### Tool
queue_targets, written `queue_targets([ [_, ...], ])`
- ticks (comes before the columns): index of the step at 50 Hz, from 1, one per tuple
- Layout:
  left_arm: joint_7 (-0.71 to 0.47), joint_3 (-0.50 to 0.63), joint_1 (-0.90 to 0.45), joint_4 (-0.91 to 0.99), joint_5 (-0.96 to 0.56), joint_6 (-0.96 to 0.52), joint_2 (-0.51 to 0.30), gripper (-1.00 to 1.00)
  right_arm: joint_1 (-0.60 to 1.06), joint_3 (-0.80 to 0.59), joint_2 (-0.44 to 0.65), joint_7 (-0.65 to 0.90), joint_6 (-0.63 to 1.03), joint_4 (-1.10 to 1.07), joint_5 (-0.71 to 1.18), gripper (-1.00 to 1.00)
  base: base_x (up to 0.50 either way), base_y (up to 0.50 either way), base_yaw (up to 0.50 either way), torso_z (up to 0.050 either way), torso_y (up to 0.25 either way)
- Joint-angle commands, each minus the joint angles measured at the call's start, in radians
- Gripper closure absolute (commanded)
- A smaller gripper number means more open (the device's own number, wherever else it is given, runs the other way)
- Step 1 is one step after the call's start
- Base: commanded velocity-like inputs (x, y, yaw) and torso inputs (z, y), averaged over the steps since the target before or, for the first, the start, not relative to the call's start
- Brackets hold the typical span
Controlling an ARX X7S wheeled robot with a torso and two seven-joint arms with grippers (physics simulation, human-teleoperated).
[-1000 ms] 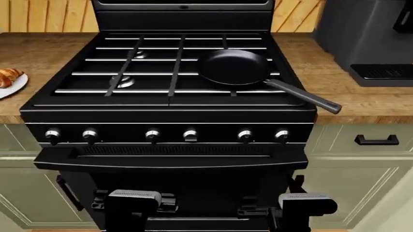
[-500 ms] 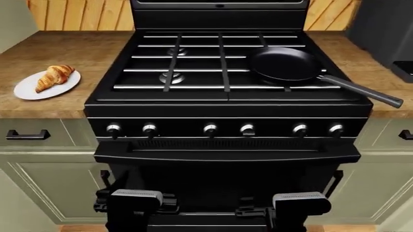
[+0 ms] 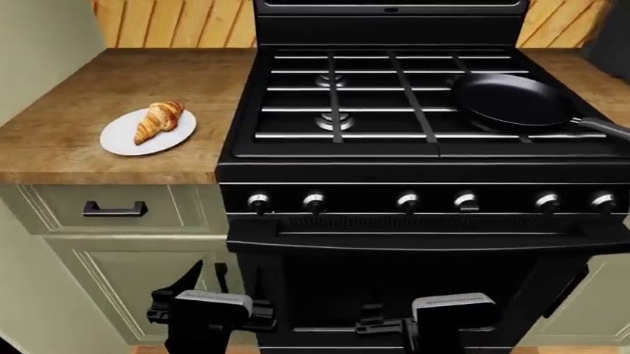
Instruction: Pick the croissant and place it on the pan. Then turn on the stove to warm the croissant.
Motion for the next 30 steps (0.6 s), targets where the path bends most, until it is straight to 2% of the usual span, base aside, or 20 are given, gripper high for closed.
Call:
queue_targets([
  [1, 0.004, 0.009, -0.002, -0.006, -0.014, 0.002, -0.011, -1.0, -0.003, -0.017, 0.01, -0.004, -0.003, -0.01, 0.005, -1.0, 0.14, 0.5, 0.0, 0.0, 0.0],
  [30, -0.048, 0.014, 0.0, -0.001, -0.003, 0.043, -0.021, -1.0, 0.002, -0.032, 0.022, 0.015, 0.006, -0.02, 0.023, -1.0, 0.14, 0.5, 0.0, 0.0, 0.0],
])
